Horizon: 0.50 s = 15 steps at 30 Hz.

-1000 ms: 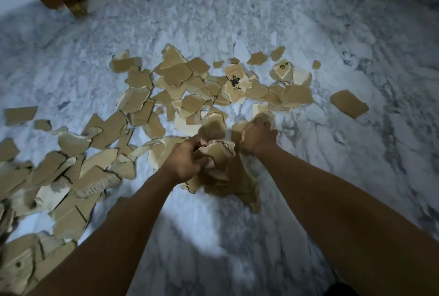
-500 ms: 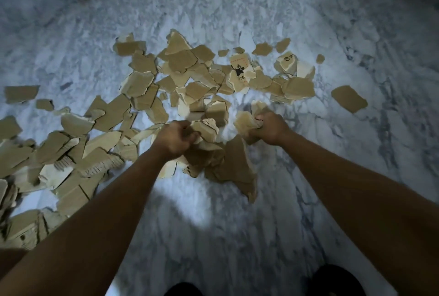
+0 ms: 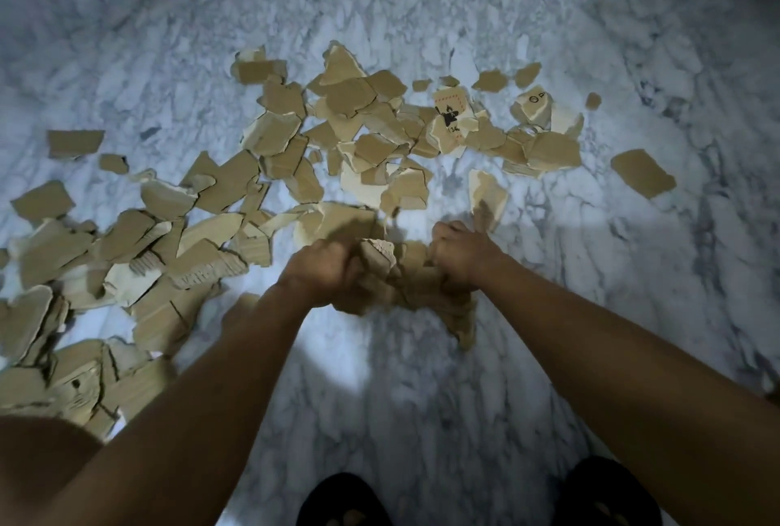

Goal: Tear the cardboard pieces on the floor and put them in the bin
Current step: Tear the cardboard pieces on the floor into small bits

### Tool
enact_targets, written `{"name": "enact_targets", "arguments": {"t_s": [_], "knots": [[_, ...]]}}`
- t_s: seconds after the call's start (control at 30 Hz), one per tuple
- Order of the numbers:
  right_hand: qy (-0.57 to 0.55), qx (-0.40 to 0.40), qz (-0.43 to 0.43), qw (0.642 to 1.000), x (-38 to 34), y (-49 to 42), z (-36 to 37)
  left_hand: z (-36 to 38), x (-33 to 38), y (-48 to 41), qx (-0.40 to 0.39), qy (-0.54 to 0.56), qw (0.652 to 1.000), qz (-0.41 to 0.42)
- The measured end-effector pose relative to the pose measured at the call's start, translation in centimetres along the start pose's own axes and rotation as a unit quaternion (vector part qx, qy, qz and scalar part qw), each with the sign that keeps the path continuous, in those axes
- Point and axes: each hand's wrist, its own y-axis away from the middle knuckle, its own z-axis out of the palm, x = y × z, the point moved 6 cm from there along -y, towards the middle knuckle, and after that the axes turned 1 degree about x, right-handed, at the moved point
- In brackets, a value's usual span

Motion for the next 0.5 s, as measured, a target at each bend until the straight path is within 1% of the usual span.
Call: {"name": "enact_targets", "arguments": {"t_s": [0.07,0.1,0.17,0.27,0.3,0.33,0.37,0.4,0.43,0.5], "knots": [[0.025,0.020,-0.002,0.999,-0.2,0.3,-1.1,0.1,-0.5,0.4,0.002,0.036,0.999,-0.021],[0.018,0.031,-0.007,0.999,-0.2,0.4,-1.7,-0.1,-1.0,0.2,0.008,0.055,0.998,-0.030],[-0.049,0.030,-0.016,0.998,0.5,0.8,-2.6,-1.1,-1.4,-0.3,0.029,0.071,0.996,-0.046],[-0.191,-0.044,0.000,0.981,2.4,1.3,-3.3,-3.0,-1.3,-0.5,0.063,0.113,0.991,-0.038],[-0.212,-0.074,0.018,0.974,3.3,1.3,-3.3,-3.6,-1.1,-0.5,0.057,0.148,0.987,-0.028],[-0.208,-0.096,0.034,0.973,4.2,1.4,-3.7,-3.9,-1.1,-0.6,0.039,0.190,0.981,-0.021],[-0.196,-0.109,0.046,0.973,5.1,1.5,-4.3,-4.0,-0.9,-0.8,0.012,0.219,0.975,-0.018],[-0.192,-0.110,0.054,0.974,5.9,1.6,-5.0,-4.0,-0.6,-1.0,-0.021,0.226,0.974,-0.015],[-0.197,-0.094,0.062,0.974,6.7,1.7,-5.7,-3.9,0.0,-1.2,-0.049,0.212,0.976,-0.014],[-0.205,-0.036,0.074,0.975,8.3,2.3,-6.8,-3.4,1.8,-1.5,-0.069,0.172,0.983,0.000]]}}
